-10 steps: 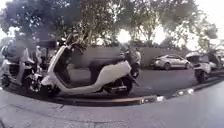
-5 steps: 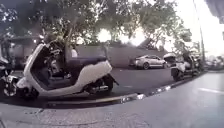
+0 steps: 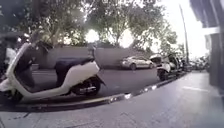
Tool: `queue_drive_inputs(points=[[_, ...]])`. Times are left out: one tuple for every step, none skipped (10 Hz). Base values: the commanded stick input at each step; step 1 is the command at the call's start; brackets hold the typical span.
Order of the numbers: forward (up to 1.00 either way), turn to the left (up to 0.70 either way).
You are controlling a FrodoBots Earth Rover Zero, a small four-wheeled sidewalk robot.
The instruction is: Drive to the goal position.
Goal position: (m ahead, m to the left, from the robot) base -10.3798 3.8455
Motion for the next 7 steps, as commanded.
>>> queue_drive_inputs(points=[[0.45, -0.11], [0.45, -0.27], [0.43, -0.26], [0.42, -0.25], [0.42, -0.25], [0.41, -0.25], [0.19, -0.8]])
